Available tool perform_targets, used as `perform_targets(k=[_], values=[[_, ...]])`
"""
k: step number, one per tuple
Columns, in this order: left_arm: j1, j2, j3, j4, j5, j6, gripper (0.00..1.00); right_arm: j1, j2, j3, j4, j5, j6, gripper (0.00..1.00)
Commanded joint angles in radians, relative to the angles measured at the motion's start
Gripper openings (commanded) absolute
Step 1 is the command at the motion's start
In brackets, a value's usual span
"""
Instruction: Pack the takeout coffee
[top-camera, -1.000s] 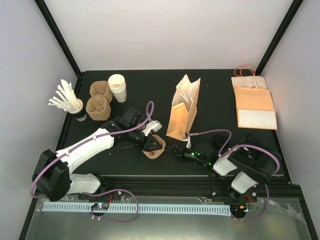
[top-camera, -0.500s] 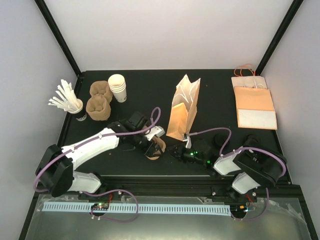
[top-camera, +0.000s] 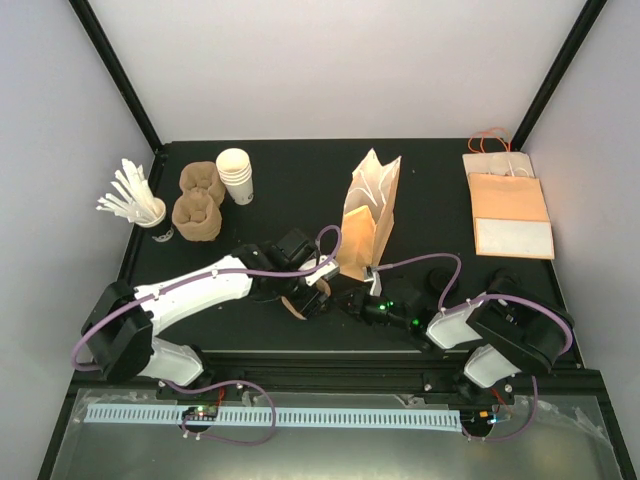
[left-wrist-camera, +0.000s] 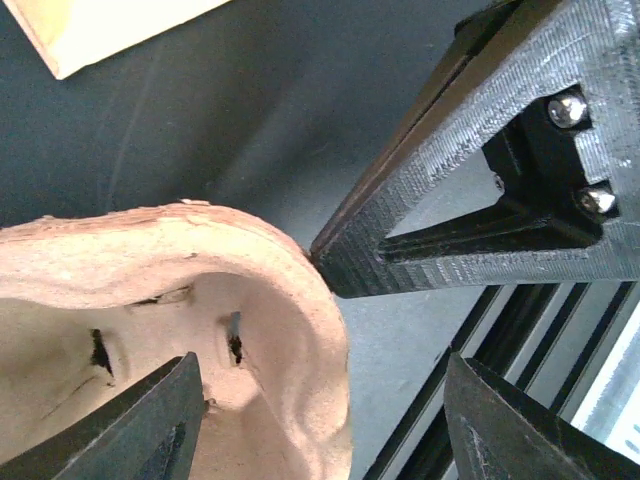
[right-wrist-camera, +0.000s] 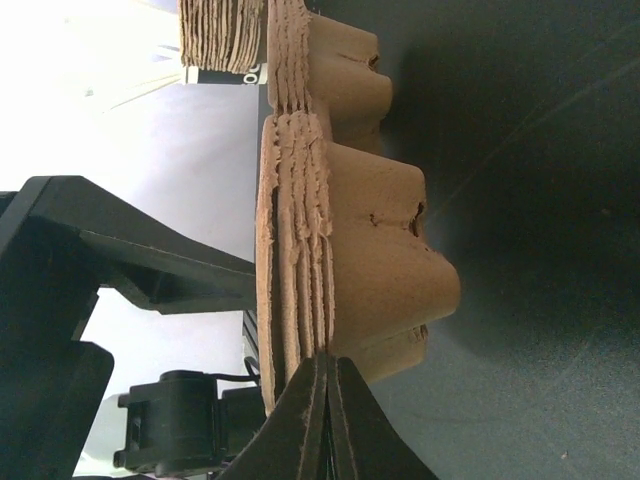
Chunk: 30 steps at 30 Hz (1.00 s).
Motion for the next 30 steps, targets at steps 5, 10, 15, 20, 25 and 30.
perform_targets(k=[5,10,15,20,25,30], values=[[-0.008,0.049,0.035,0.036,0.04,0.057,0.54,0.004,-0.012,0.027,0.016,-0.004,-0.016,0.03],[-0.009,0.061,0.029,0.033,0.06,0.077,0.58,0.004,-0.018,0.028,0.013,-0.004,-0.014,0.02],[-0.011,0.072,0.042,0.006,0.029,0.089,0.58,0.004,-0.025,-0.009,0.019,0.033,0.008,0.13],[-0.031,0.132,0.089,-0.052,-0.033,0.123,0.54,0.0,-0.037,-0.113,0.095,0.124,0.051,0.18],[-0.055,0.186,0.133,-0.073,-0.072,0.142,0.6,-0.004,-0.033,-0.128,0.066,0.132,0.041,0.19],[-0.06,0.224,0.158,-0.068,-0.112,0.14,0.63,-0.006,-0.022,-0.125,0.059,0.132,0.036,0.19]])
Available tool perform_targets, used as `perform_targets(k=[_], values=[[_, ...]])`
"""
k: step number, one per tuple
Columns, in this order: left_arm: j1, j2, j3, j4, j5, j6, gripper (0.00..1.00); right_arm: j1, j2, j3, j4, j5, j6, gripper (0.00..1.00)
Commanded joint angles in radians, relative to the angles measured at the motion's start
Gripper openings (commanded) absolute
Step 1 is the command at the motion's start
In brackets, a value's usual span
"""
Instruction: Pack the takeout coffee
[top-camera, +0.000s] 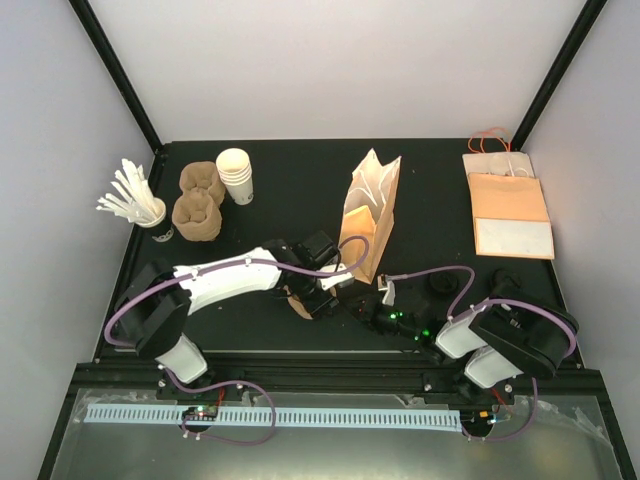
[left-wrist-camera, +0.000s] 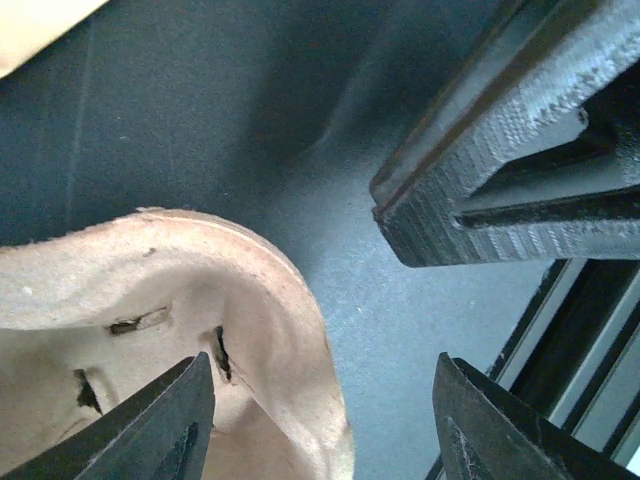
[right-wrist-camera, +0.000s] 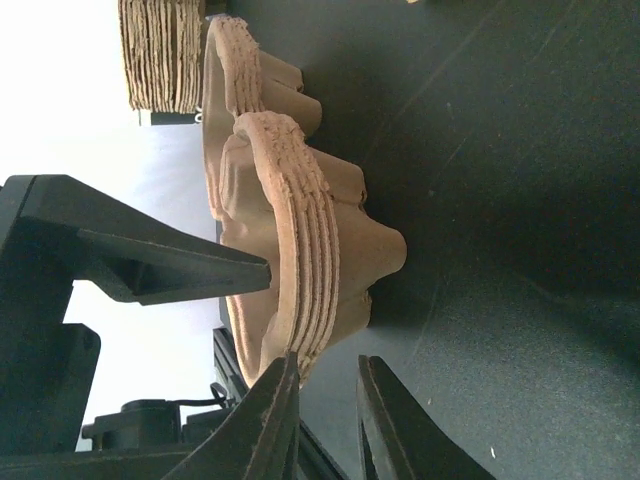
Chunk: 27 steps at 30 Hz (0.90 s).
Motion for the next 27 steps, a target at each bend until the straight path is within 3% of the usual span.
perform_targets(k=[1,5,12,14,19,27], values=[[-0.007,0.035,0.054,-0.017,-0.053,0.021,0.63,-0.005,0.008,-0.001,0.022,0.03,-0.004,0.19],[-0.007,0.075,0.072,-0.017,-0.04,0.022,0.57,-0.007,0.022,0.005,0.036,0.023,-0.003,0.19],[-0.006,0.084,0.079,-0.027,-0.002,0.026,0.3,-0.006,0.049,0.015,0.051,0.002,-0.006,0.21],[-0.006,0.077,0.084,-0.034,-0.004,0.024,0.26,-0.006,0.06,0.016,0.068,-0.002,-0.002,0.21],[-0.006,0.027,0.09,-0.038,0.03,0.014,0.25,-0.006,0.079,0.018,0.101,-0.017,-0.001,0.22],[0.03,-0.066,0.071,-0.006,0.194,-0.01,0.23,-0.007,0.053,0.018,0.198,-0.044,-0.001,0.36]])
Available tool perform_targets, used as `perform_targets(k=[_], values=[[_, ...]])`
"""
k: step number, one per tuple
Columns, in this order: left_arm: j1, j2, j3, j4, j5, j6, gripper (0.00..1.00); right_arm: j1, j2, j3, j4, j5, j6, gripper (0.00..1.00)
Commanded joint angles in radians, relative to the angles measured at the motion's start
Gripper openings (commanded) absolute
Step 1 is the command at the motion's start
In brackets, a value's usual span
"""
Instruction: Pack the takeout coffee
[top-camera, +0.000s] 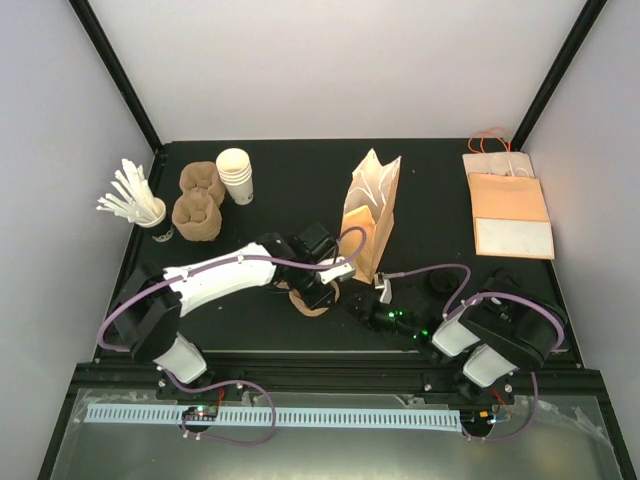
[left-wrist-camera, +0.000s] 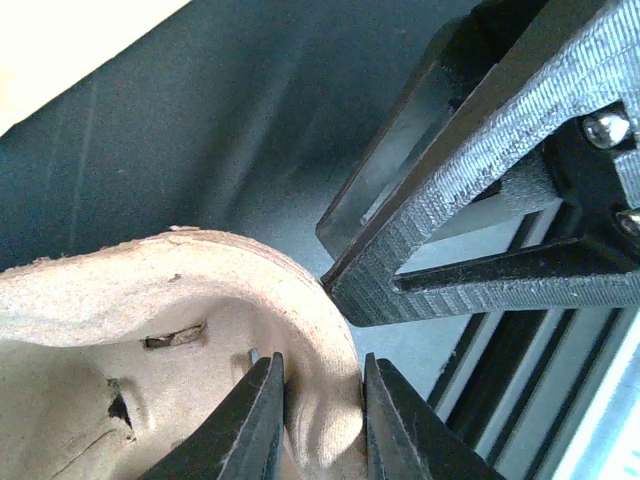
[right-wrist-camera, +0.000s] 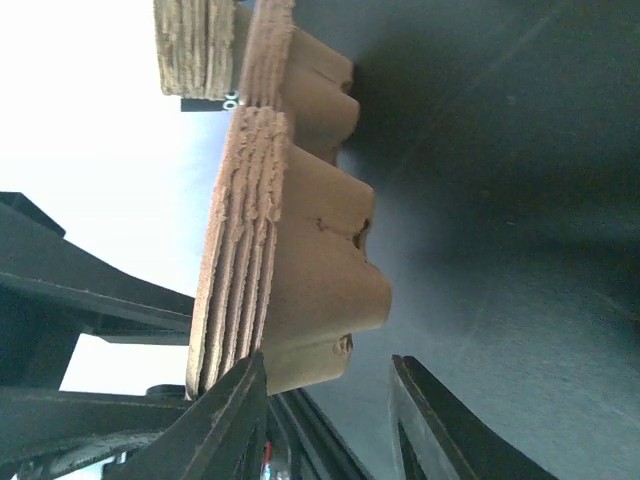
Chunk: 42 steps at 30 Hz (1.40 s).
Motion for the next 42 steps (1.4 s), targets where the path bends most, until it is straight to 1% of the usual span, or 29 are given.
perform_targets(k=[1,5,10,22,24,28,30,32,37,42], values=[[0.034,-0.067,0.015,0.032,0.18,-0.023,0.23,-0.003,-0.026,0.006,0.11,-0.004,0.006,0.36],[0.064,-0.11,-0.018,0.069,0.25,-0.037,0.23,-0.002,-0.067,-0.002,0.132,0.006,0.02,0.36],[0.091,-0.148,-0.051,0.103,0.303,-0.053,0.23,-0.002,-0.119,0.002,0.119,0.014,0.017,0.36],[0.118,-0.176,-0.079,0.131,0.329,-0.065,0.22,-0.002,-0.248,0.006,0.015,0.079,0.047,0.36],[0.119,-0.178,-0.082,0.134,0.33,-0.066,0.22,-0.002,-0.26,0.012,-0.004,0.081,0.049,0.36],[0.127,-0.186,-0.091,0.142,0.331,-0.074,0.22,-0.002,-0.273,-0.01,0.016,0.108,0.079,0.36],[0.13,-0.194,-0.098,0.151,0.337,-0.077,0.22,-0.004,-0.275,0.004,-0.02,0.096,0.074,0.35],[0.132,-0.2,-0.104,0.161,0.344,-0.082,0.22,-0.005,-0.272,0.019,-0.043,0.075,0.07,0.34],[0.136,-0.21,-0.111,0.177,0.355,-0.094,0.22,-0.006,-0.253,0.024,-0.013,0.064,0.088,0.3],[0.144,-0.217,-0.123,0.191,0.363,-0.104,0.22,-0.006,-0.239,0.02,0.029,0.059,0.112,0.23]])
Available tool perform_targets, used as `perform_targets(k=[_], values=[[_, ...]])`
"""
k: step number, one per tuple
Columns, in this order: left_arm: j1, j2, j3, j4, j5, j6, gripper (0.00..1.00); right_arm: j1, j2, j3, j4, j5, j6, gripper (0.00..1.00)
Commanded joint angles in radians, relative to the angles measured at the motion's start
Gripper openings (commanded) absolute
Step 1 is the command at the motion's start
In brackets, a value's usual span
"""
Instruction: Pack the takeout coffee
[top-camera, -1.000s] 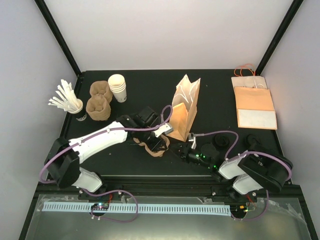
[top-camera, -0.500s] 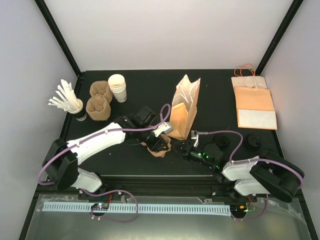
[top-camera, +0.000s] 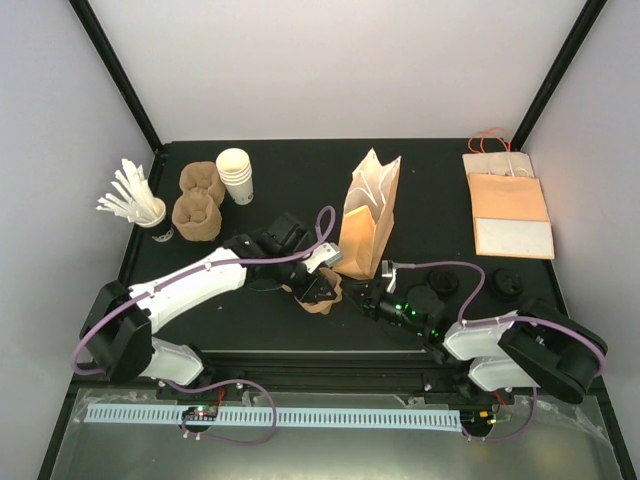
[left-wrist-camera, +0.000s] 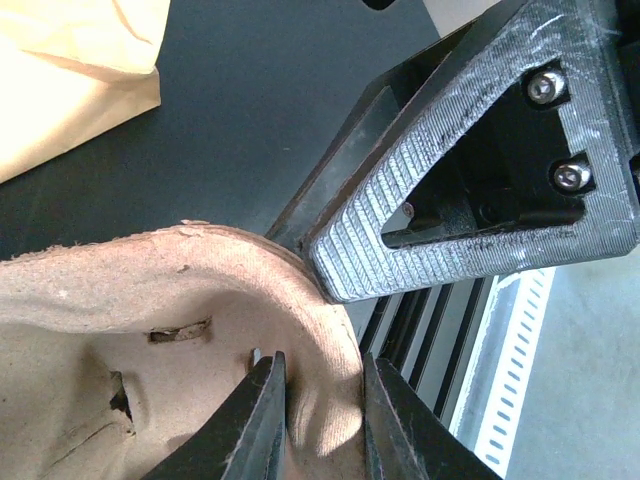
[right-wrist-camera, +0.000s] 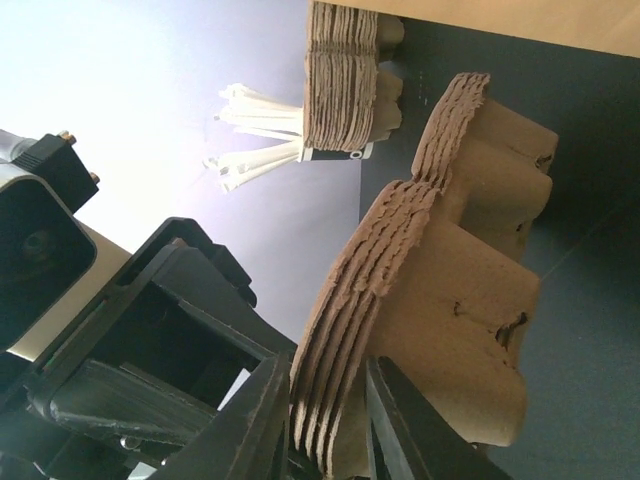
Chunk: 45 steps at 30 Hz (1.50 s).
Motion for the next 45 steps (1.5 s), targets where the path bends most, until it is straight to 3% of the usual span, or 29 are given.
perform_targets(k=[1,16,32,38,45], values=[[0.012,-0.03,-0.01,0.047,0.054,-0.018,0.22,-0.004,0.012,0.012,0.049,-0.002,0.022,0.23],[0.026,-0.056,-0.043,0.094,0.105,-0.042,0.22,-0.003,0.012,0.044,0.068,-0.017,0.053,0.13],[0.03,-0.046,-0.047,0.106,0.122,-0.038,0.23,-0.003,0.012,0.12,-0.092,-0.111,-0.015,0.16],[0.03,-0.039,-0.036,0.113,0.12,-0.048,0.23,-0.004,0.013,0.149,-0.136,-0.139,-0.045,0.02],[0.043,-0.099,-0.066,0.204,0.115,-0.119,0.24,-0.004,-0.004,0.145,-0.234,-0.136,-0.098,0.01]])
